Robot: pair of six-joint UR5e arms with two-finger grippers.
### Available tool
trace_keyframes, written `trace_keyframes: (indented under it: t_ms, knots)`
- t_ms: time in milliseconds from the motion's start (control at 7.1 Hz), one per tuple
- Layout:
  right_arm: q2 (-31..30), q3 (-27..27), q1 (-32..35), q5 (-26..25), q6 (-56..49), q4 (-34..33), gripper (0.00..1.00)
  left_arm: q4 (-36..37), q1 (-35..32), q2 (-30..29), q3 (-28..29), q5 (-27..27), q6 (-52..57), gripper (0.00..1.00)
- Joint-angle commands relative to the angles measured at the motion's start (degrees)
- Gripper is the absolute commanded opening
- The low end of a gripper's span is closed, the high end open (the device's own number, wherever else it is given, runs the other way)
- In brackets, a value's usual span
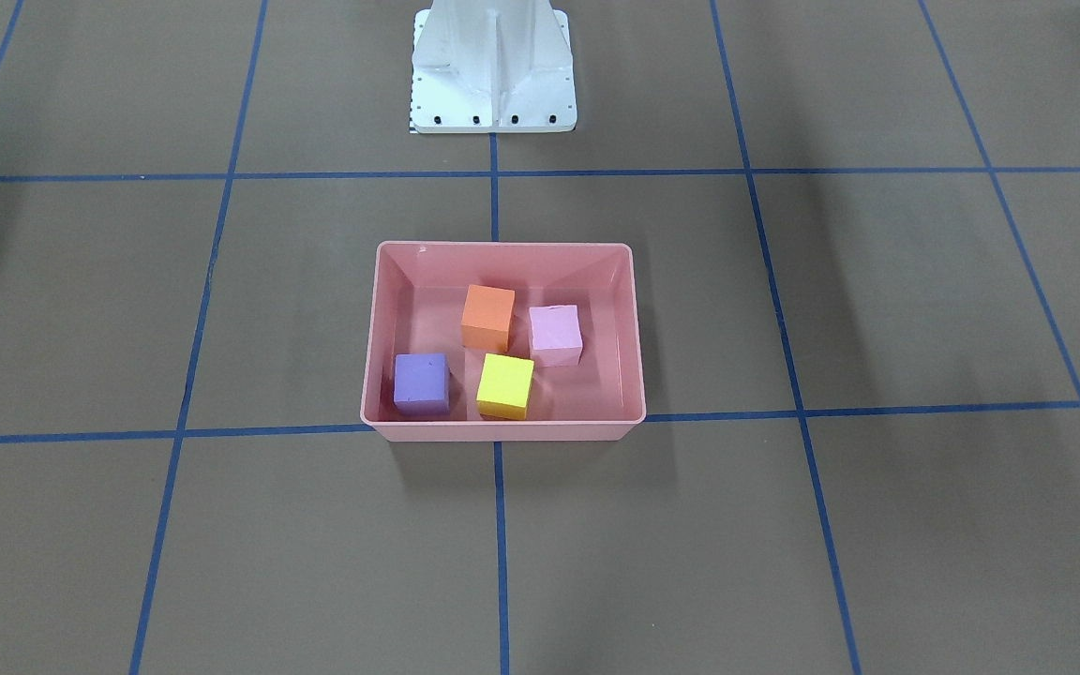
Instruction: Place blocks into pink bin with both arms
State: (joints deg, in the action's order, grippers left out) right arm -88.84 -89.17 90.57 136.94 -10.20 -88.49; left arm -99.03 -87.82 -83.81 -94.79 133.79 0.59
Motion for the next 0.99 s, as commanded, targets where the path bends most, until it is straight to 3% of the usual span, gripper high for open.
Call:
trace_keyframes:
  t_ms: [0, 845]
  knots:
    - [0.07, -0.39, -0.04, 0.34, 0.71, -0.01, 1.0, 0.06, -1.13, -0.65, -0.91, 0.94, -0.15, 1.0]
    - [0.24, -0.3, -0.13, 0.52, 2.64, 0.08, 1.0, 3.31, -1.22, -0.12, -5.23, 0.95, -0.77, 1.0]
